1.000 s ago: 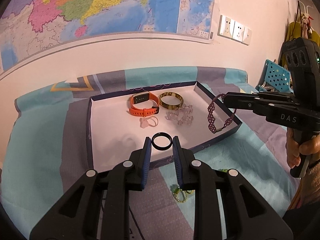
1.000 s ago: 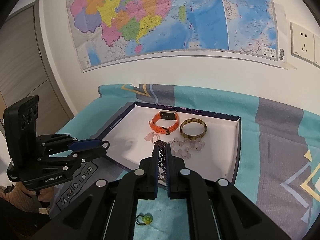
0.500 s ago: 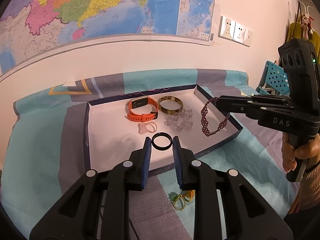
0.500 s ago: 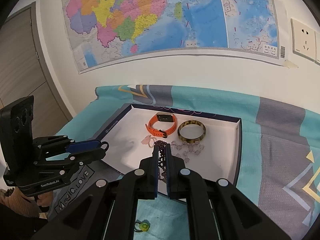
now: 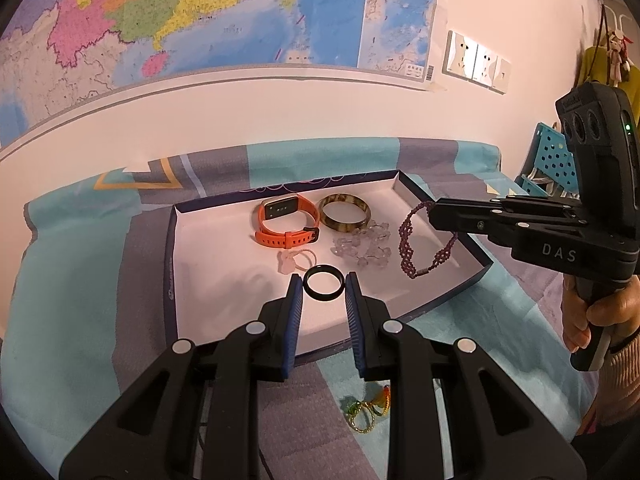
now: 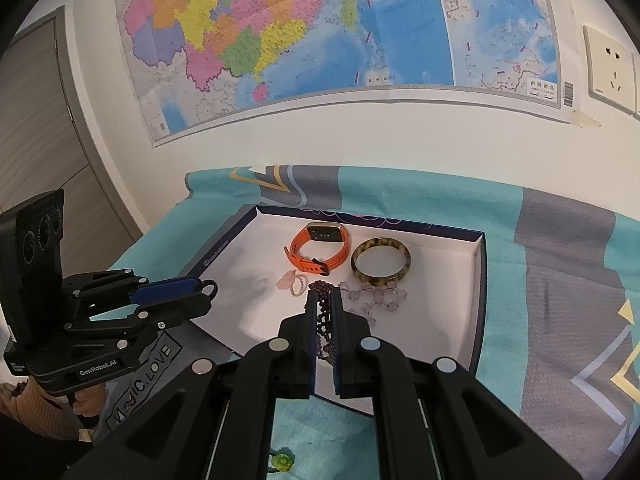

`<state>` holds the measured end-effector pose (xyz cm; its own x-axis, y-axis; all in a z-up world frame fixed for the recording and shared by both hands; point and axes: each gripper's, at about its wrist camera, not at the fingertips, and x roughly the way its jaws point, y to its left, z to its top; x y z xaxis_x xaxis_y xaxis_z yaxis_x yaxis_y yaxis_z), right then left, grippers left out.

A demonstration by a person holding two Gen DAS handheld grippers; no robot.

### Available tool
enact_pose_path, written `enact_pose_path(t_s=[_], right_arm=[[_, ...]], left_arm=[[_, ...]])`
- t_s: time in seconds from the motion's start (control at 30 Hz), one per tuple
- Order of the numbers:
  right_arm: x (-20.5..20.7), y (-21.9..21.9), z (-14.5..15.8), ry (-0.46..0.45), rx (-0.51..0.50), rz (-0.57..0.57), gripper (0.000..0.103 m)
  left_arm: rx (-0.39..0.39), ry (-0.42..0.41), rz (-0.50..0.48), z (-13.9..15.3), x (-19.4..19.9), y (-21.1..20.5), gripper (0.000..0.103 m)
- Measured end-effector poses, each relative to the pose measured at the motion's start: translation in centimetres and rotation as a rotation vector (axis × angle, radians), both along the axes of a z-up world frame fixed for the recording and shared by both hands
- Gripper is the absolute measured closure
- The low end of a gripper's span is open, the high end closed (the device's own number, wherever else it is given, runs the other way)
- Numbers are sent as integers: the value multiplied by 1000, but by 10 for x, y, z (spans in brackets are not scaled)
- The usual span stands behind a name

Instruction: Organize jewelry

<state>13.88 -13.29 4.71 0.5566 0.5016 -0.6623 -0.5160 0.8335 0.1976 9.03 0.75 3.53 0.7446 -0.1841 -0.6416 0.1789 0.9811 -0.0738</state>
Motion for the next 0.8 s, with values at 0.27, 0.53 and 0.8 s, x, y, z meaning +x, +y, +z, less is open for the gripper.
enact_pose_path(t_s=[0.27, 0.53, 0.8], right_arm=[[5, 4, -2, 9, -7, 6, 98], [11, 7, -5, 20, -9, 11, 98], [16, 9, -8, 35, -11, 13, 98]], left_arm=[[5, 13, 6, -4, 8, -2, 81], [5, 26, 12, -6, 14, -4, 81], [13, 37, 16, -9, 21, -5, 81]])
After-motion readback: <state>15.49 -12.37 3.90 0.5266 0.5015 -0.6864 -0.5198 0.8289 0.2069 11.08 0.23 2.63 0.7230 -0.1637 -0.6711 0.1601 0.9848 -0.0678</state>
